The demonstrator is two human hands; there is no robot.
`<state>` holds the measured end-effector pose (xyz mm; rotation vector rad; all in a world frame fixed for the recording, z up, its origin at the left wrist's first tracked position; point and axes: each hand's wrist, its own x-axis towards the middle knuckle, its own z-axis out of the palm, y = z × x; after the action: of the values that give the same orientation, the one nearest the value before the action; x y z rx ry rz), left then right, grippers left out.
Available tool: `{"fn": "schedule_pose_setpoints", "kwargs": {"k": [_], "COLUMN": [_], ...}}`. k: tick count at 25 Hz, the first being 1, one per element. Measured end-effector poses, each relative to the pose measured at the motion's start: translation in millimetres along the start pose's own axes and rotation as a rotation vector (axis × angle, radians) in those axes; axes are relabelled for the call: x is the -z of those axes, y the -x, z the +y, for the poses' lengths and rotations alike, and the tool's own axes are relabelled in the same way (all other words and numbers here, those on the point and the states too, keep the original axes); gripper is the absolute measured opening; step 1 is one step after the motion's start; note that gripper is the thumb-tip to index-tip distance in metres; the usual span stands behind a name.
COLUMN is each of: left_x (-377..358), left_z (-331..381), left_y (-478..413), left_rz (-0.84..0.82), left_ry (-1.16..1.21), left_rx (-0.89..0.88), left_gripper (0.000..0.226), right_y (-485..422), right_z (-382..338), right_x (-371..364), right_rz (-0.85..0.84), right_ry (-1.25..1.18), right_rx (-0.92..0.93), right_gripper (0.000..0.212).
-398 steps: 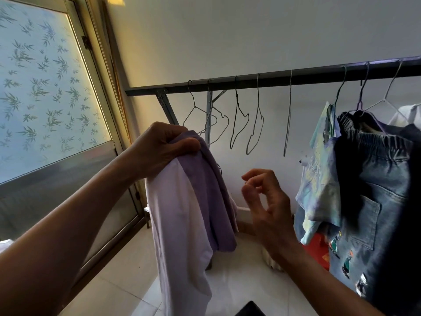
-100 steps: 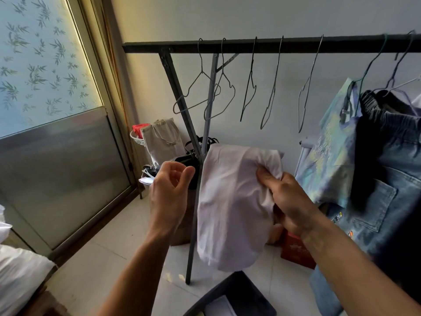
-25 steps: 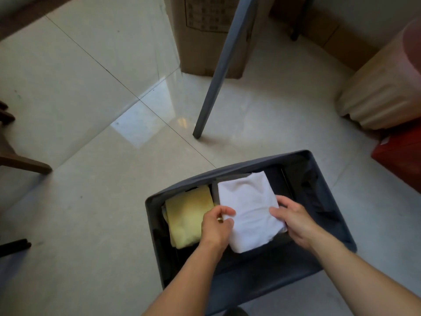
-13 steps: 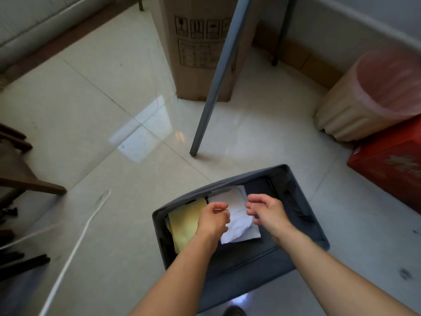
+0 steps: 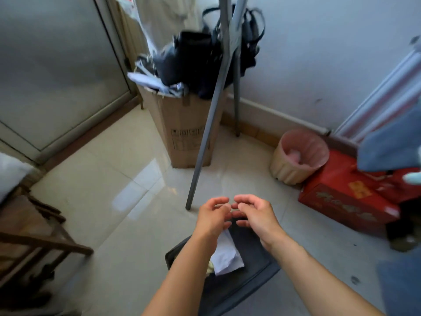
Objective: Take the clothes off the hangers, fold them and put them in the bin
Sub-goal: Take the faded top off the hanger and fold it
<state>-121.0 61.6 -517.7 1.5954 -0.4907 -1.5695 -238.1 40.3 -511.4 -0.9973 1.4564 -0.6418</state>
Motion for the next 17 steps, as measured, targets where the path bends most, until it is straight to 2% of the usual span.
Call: {"fn": "schedule_pose_setpoints", "kwargs": {"k": [8, 11, 17], "left_x": [-20, -35, -64], "left_z": [137, 178, 236], "left_y": [163, 212, 287], "left_rz": [-0.154, -0.270, -0.471], "left_ry": [-0.061, -0.061, -0.064], "left_rx": [-0.295, -0.391, -0.559], "left_gripper": [0.014, 0.016, 0.017], "right_y": [160, 214, 307], "right_z": [-142, -184, -266], "right_x": [55, 75, 132], "right_rz": [0.182, 0.281, 0.664], "right_ry": [-0.012, -0.037, -0.119], "right_rx": [0.359, 0.488, 0.843], "right_gripper": [0.021, 0.021, 0.016]}}
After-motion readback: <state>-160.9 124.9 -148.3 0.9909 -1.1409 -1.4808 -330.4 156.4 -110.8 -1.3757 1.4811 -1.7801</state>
